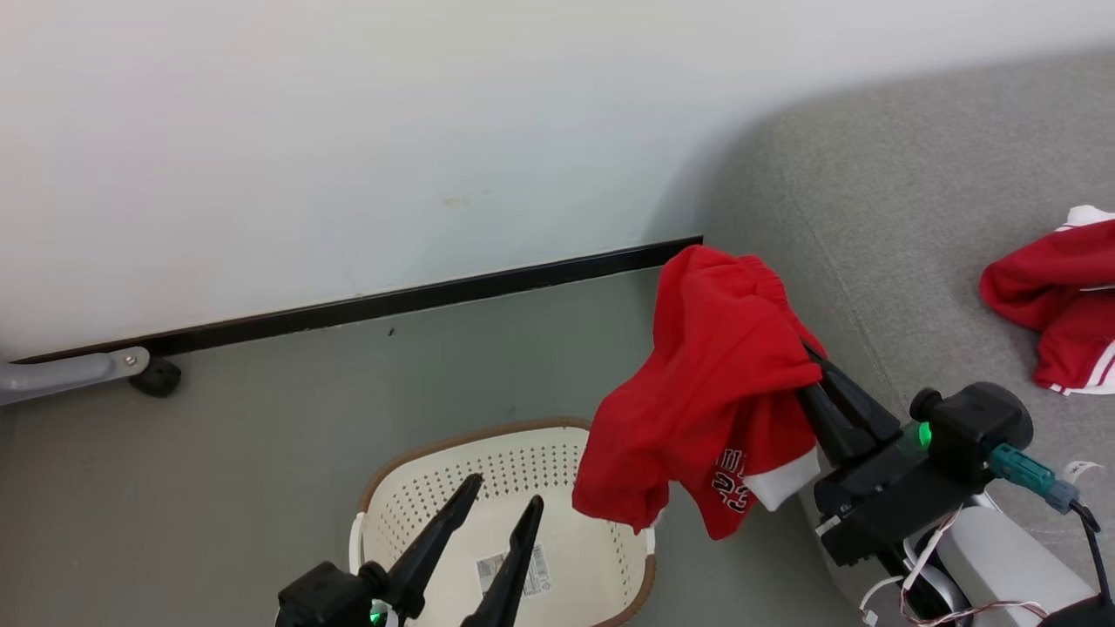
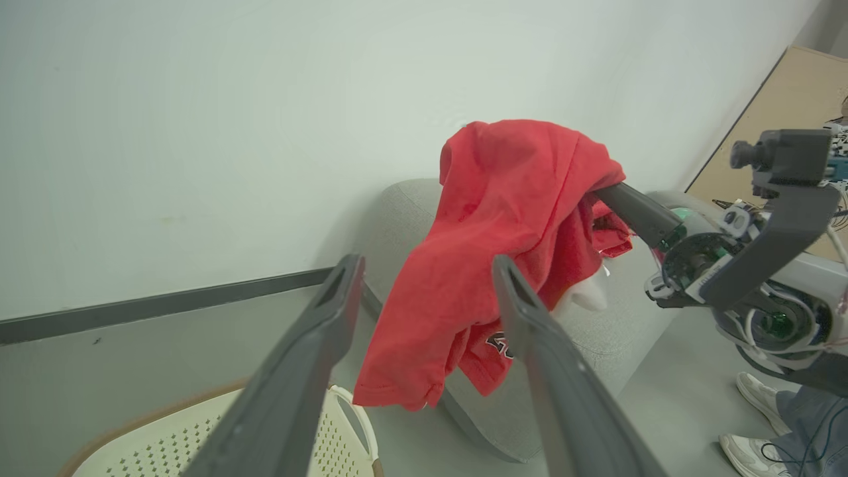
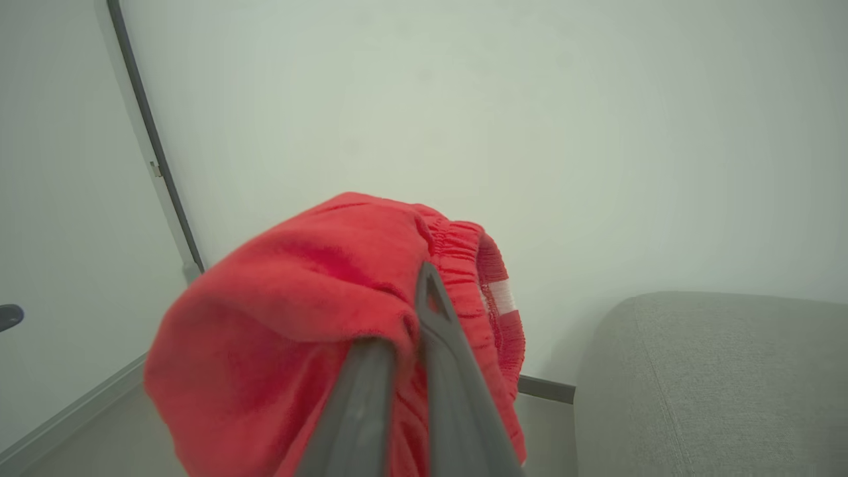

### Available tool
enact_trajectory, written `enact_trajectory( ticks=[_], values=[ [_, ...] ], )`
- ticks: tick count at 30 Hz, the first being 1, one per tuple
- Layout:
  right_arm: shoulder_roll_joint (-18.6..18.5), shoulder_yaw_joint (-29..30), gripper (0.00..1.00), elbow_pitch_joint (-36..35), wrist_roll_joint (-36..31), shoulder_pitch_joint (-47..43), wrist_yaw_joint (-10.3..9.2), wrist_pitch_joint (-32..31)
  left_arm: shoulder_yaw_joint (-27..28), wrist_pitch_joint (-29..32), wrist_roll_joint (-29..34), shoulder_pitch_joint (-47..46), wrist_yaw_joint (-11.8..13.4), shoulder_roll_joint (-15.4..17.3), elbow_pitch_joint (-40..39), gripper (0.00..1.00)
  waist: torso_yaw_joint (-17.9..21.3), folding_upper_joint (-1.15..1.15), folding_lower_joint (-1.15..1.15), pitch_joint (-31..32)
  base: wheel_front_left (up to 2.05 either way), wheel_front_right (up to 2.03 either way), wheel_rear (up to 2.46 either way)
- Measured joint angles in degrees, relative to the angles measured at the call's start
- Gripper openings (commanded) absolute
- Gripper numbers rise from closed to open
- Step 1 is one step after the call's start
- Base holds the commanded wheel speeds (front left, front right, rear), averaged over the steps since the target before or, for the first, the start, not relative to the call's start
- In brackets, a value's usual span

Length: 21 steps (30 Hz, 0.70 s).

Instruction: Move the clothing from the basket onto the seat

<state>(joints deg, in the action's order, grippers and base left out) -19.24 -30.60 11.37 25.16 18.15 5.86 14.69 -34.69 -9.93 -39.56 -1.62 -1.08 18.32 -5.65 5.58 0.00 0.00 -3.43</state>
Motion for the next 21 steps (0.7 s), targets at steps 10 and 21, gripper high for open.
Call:
enact_trajectory(
  ticks=[10, 21],
  values=[
    [-0.75, 1.99, 0.00, -1.05, -0.45, -0.87, -0.56, 0.00, 1.05, -1.78, 0.63, 0.96, 0.05, 0.32, -1.19, 1.00, 4.96, 0.00, 0.00, -0.06, 0.00, 0.00, 0.00],
    [-1.79, 5.38, 0.00, -2.16, -0.47, -2.44, -1.41, -0.01, 1.57, -2.36, 1.09, 1.01, 0.05, 0.46, -1.53, 1.00, 10.55, 0.00, 0.00, -0.46, 0.00, 0.00, 0.00]
  ],
)
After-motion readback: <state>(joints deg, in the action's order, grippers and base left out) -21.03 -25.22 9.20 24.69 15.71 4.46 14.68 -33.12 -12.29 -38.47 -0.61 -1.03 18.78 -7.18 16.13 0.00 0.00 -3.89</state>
